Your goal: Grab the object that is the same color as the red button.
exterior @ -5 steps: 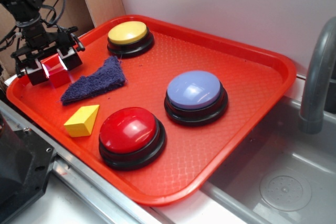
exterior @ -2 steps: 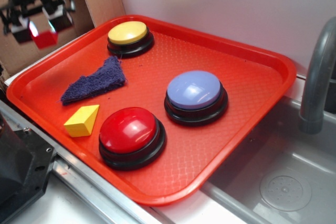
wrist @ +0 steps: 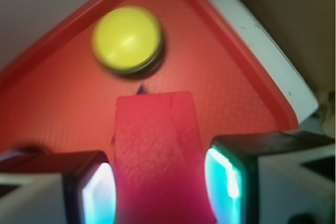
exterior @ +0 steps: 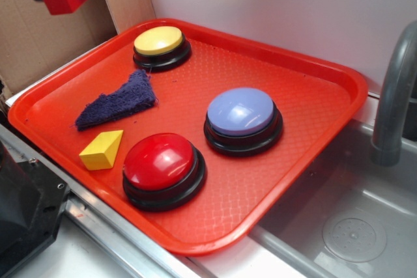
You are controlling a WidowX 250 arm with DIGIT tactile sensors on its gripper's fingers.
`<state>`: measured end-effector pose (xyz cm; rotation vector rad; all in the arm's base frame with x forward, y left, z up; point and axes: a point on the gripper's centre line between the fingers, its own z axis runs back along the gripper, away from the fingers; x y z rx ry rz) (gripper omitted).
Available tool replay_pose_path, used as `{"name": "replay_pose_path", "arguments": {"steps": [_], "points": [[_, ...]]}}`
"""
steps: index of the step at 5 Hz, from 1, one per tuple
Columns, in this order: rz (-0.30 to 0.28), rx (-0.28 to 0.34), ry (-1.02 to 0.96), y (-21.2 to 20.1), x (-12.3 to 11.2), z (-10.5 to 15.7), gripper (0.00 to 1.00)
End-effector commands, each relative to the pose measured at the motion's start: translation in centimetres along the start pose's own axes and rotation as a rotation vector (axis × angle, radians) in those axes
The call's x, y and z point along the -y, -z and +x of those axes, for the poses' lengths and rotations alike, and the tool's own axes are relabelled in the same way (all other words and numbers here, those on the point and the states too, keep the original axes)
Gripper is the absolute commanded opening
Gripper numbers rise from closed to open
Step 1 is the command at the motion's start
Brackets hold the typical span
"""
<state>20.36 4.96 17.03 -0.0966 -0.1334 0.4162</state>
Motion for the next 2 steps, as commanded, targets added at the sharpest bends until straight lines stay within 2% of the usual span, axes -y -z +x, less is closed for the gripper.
{"name": "replay_pose_path", "arguments": {"steps": [1, 2], "points": [[-0.056, 0.002, 0.295, -1.72, 3.1, -3.6, 0.0], [-0.023, 0.031, 0.293, -0.87, 3.23, -4.28, 0.0]]}}
